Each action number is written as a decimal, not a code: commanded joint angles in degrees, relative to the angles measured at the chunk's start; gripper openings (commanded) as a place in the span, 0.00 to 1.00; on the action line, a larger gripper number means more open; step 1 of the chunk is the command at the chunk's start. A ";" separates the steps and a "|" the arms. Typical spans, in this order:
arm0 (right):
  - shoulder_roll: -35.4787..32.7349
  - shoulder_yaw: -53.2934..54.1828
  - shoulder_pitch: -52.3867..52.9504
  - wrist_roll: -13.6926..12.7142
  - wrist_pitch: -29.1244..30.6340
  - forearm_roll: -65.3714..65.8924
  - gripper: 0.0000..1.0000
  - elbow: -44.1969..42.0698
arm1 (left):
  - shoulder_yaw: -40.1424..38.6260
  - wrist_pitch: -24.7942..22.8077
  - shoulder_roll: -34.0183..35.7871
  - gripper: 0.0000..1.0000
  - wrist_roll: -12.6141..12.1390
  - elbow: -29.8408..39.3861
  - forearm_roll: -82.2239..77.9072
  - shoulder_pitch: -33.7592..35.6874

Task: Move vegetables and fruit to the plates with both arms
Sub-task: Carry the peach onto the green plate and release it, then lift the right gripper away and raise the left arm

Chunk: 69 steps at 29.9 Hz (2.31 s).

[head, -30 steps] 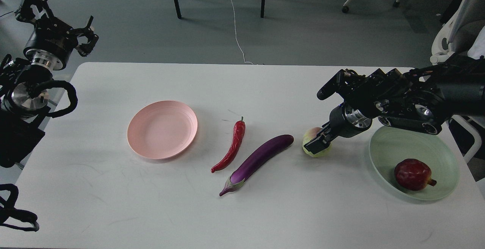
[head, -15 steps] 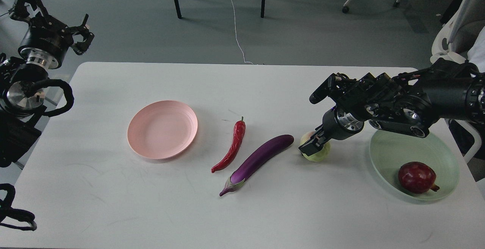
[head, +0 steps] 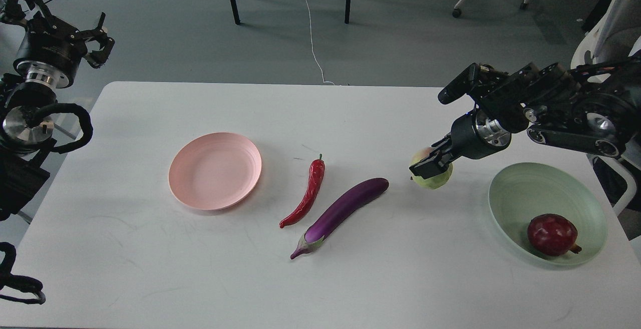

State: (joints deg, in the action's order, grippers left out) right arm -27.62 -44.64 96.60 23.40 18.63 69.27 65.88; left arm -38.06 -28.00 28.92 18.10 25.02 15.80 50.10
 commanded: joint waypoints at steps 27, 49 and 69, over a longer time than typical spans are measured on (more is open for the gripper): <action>-23.18 0.52 -12.66 -0.11 -4.92 1.04 0.56 1.71 | -0.79 0.00 -0.80 0.98 0.09 0.20 0.46 1.67; -22.92 0.52 -16.62 -0.29 -8.61 2.36 0.80 -1.19 | -0.70 0.00 -0.62 0.98 0.09 0.20 0.38 1.67; -22.83 19.57 -17.06 -0.64 -8.61 1.13 0.97 -1.45 | -0.35 0.00 0.95 0.98 -0.61 0.46 0.03 2.20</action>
State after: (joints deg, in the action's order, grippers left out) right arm -50.99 -31.89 80.32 22.95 9.58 70.81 64.77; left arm -38.57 -28.00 29.10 17.66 25.26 16.13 52.30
